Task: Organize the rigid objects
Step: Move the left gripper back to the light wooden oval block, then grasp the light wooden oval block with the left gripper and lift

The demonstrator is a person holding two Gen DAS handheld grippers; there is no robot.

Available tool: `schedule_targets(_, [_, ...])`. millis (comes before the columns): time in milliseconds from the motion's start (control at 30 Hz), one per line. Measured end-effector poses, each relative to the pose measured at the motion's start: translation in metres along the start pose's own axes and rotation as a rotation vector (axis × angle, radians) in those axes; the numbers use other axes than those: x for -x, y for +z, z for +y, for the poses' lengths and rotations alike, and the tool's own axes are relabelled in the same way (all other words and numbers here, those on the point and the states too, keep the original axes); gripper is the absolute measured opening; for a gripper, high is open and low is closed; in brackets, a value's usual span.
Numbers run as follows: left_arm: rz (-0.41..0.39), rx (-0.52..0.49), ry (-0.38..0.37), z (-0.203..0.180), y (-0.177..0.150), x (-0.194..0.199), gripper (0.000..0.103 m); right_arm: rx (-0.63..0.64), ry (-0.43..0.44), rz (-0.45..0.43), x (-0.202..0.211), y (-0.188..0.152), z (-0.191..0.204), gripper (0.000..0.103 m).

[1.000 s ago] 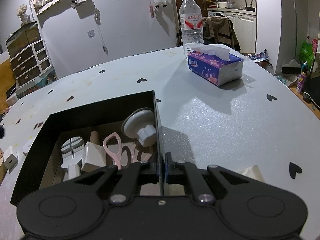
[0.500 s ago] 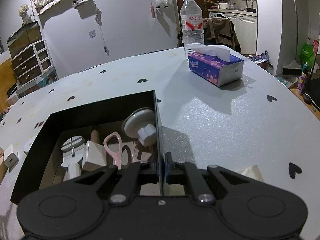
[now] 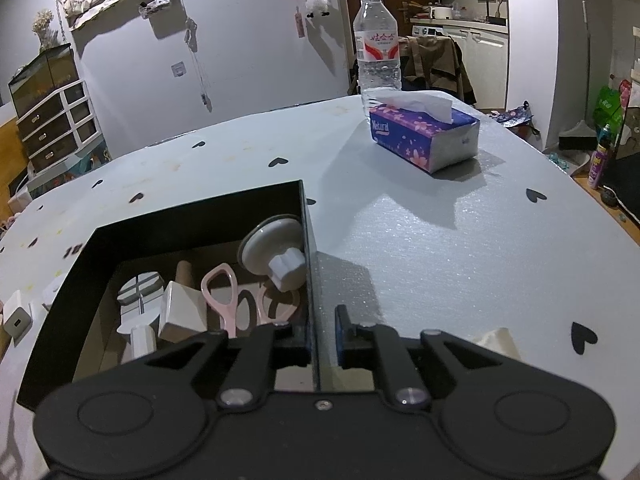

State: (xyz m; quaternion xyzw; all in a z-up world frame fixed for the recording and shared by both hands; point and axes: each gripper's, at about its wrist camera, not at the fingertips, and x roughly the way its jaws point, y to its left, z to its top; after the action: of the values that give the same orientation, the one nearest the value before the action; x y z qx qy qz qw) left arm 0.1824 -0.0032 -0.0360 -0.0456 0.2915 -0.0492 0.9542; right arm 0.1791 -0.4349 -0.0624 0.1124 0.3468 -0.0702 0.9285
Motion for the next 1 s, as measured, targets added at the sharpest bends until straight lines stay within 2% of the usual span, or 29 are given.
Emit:
schedule_targets(133, [0.029, 0.019, 0.063, 0.017, -0.006, -0.006, 0.098, -0.003, 0.001, 0.004, 0.0, 0.0, -0.001, 0.011])
schedule_targets(233, [0.064, 0.02, 0.065, 0.025, -0.007, -0.014, 0.087, -0.001, -0.004, 0.004, 0.0, 0.0, -0.001, 0.012])
schedule_targets(267, [0.074, 0.011, 0.06, 0.028, -0.007, -0.018, 0.084, -0.002, -0.004, 0.003, 0.0, 0.0, -0.001, 0.012])
schedule_targets(367, [0.105, -0.008, 0.049, 0.033, -0.005, -0.03, 0.083, -0.003, -0.005, 0.003, 0.0, 0.0, -0.001, 0.014])
schedule_targets(467, [0.129, 0.017, 0.044, 0.041, -0.002, -0.038, 0.082, -0.003, -0.006, 0.003, 0.0, 0.0, -0.001, 0.015])
schedule_targets(533, [0.145, 0.034, 0.031, 0.043, 0.0, -0.04, 0.079, -0.003, -0.005, 0.004, 0.0, 0.0, -0.001, 0.014])
schedule_targets(600, [0.165, 0.045, 0.001, 0.042, 0.0, -0.039, 0.07, -0.005, 0.004, 0.007, 0.0, 0.001, 0.0, 0.011])
schedule_targets(733, [0.203, 0.031, -0.041, 0.03, -0.003, -0.033, 0.064, 0.012, 0.006, 0.012, -0.002, 0.002, 0.004, 0.006])
schedule_targets(900, [0.226, -0.018, 0.041, 0.017, -0.004, -0.04, 0.052, 0.013, 0.008, 0.011, -0.002, 0.002, 0.003, 0.005])
schedule_targets(1000, [0.228, -0.052, 0.068, 0.013, 0.0, -0.047, 0.05, 0.015, 0.007, 0.01, -0.002, 0.001, 0.003, 0.005])
